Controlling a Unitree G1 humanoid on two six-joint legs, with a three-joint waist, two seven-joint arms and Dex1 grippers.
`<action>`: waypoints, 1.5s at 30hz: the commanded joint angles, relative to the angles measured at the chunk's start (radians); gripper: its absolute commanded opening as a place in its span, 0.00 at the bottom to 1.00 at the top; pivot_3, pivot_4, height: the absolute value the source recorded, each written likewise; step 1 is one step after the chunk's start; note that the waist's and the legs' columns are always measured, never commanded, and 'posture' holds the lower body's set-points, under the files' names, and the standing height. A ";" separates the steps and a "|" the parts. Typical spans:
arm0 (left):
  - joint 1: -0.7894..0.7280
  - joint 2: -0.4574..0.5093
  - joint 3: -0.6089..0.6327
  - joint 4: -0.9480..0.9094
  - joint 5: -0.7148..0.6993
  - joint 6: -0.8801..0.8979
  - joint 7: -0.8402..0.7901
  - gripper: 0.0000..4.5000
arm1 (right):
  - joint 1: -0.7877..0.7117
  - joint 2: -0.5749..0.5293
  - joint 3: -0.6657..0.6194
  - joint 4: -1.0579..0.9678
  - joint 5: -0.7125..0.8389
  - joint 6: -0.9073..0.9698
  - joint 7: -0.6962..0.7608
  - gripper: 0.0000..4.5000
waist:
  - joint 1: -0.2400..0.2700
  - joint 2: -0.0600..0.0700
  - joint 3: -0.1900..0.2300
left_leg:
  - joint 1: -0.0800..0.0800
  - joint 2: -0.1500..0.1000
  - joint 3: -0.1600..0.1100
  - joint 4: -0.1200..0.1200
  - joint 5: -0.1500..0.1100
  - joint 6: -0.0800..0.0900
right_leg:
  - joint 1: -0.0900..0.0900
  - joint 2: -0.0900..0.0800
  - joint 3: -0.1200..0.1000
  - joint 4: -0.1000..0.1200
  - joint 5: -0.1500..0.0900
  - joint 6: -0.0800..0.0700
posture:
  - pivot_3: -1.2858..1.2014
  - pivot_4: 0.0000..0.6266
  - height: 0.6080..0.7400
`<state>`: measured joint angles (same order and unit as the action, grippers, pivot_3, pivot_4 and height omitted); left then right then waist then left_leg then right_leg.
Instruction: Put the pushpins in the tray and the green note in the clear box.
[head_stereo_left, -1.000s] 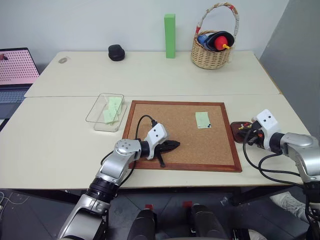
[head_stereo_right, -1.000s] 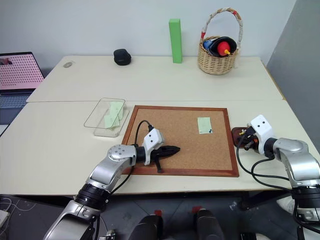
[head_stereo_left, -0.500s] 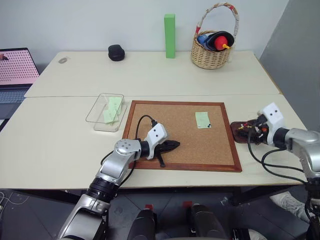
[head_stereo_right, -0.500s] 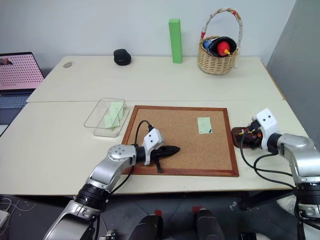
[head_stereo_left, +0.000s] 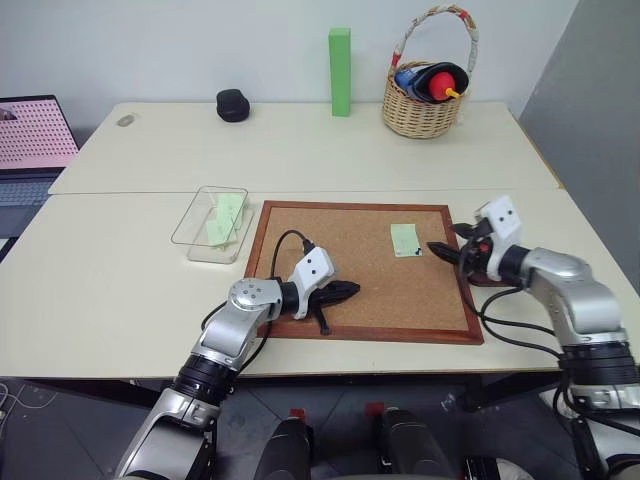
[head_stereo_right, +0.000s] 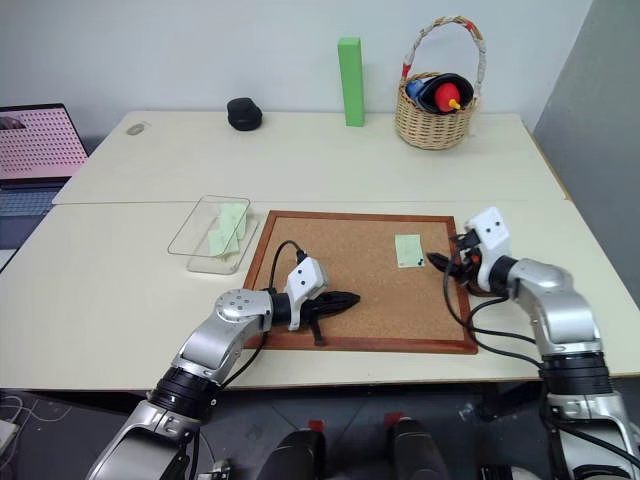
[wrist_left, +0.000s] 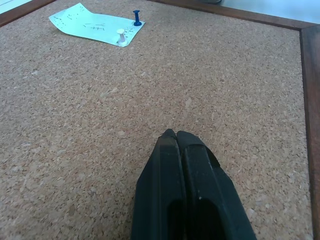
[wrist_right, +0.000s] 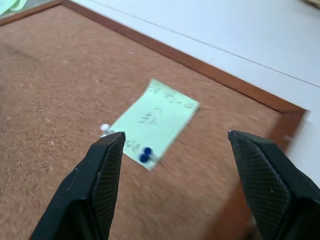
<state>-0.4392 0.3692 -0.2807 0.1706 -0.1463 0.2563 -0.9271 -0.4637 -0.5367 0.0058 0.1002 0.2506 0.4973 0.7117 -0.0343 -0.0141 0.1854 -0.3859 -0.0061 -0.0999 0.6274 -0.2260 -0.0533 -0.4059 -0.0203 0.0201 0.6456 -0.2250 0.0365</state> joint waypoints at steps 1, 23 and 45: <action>0.022 0.015 -0.020 0.026 0.034 0.028 0.005 0.00 | -0.038 0.035 0.015 0.025 -0.023 -0.046 -0.019 0.77 | 0.000 0.000 0.000 | 0.000 0.000 0.000 0.000 0.000 0.000 | 0.000 0.000 0.000 0.000 0.000 0.000 | 0.52 0.24 1.00; 0.036 0.015 -0.024 0.002 0.032 0.045 0.013 0.00 | -0.019 0.080 -0.003 0.065 0.001 -0.038 0.005 0.03 | -0.001 0.000 0.000 | 0.000 0.000 0.000 0.000 0.000 0.000 | 0.000 0.000 0.000 0.000 0.000 0.000 | 0.52 0.24 1.00; 0.046 0.017 -0.035 -0.005 0.037 0.048 0.012 0.00 | -0.028 0.052 -0.074 -0.052 0.081 0.019 -0.001 0.01 | -0.001 0.000 0.000 | 0.000 0.000 0.000 -0.001 0.000 0.000 | 0.000 0.000 0.000 0.000 0.000 0.000 | 0.52 0.24 1.00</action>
<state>-0.4250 0.3702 -0.2808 0.1452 -0.1462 0.2754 -0.9116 -0.4908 -0.4579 -0.0204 0.1098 0.3012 0.5088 0.7057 -0.0357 -0.0140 0.1854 -0.3854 -0.0059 -0.1002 0.6263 -0.2260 -0.0533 -0.4061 -0.0204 0.0200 0.6457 -0.2252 0.0362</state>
